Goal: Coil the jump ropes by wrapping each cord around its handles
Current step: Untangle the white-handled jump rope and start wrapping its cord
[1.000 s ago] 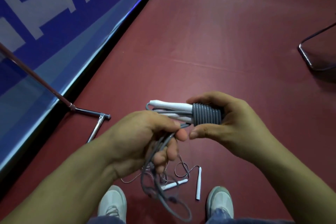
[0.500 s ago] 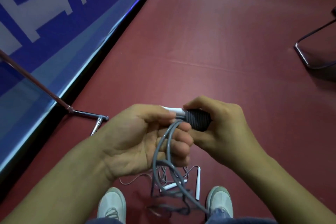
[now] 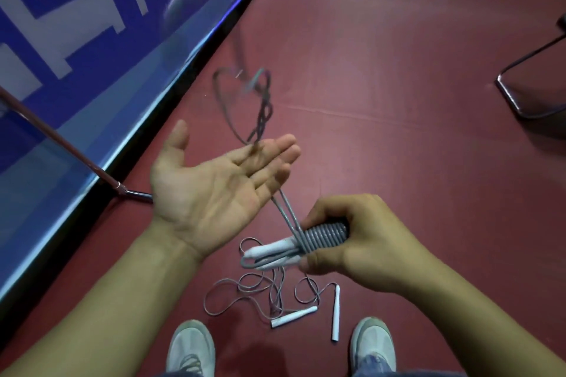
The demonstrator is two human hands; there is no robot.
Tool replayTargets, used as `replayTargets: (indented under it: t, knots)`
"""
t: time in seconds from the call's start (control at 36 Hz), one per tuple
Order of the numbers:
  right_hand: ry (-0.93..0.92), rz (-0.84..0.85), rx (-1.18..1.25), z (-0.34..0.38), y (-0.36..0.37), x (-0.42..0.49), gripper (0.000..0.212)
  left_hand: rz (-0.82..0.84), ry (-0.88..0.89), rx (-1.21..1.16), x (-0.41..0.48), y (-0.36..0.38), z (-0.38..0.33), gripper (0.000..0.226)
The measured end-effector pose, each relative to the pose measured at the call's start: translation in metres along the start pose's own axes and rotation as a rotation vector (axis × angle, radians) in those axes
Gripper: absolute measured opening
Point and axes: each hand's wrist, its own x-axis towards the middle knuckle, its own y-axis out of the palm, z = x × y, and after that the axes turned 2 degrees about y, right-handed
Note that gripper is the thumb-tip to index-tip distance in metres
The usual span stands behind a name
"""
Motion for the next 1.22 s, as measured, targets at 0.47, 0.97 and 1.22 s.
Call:
replayTargets:
  t: [0.47, 0.97, 1.22]
  knots:
    - [0.016, 0.077, 0.861, -0.004, -0.023, -0.001, 0.053, 0.143, 0.09, 1.065, -0.005, -0.007, 0.03, 0.054]
    - [0.002, -0.418, 0.494, -0.013, -0.007, 0.007, 0.036, -0.155, 0.006, 1.208, -0.006, 0.015, 0.066, 0.027]
    - [-0.095, -0.475, 0.286, -0.02, -0.018, 0.01, 0.048, -0.102, -0.06, 0.955, -0.021, 0.026, 0.061, 0.027]
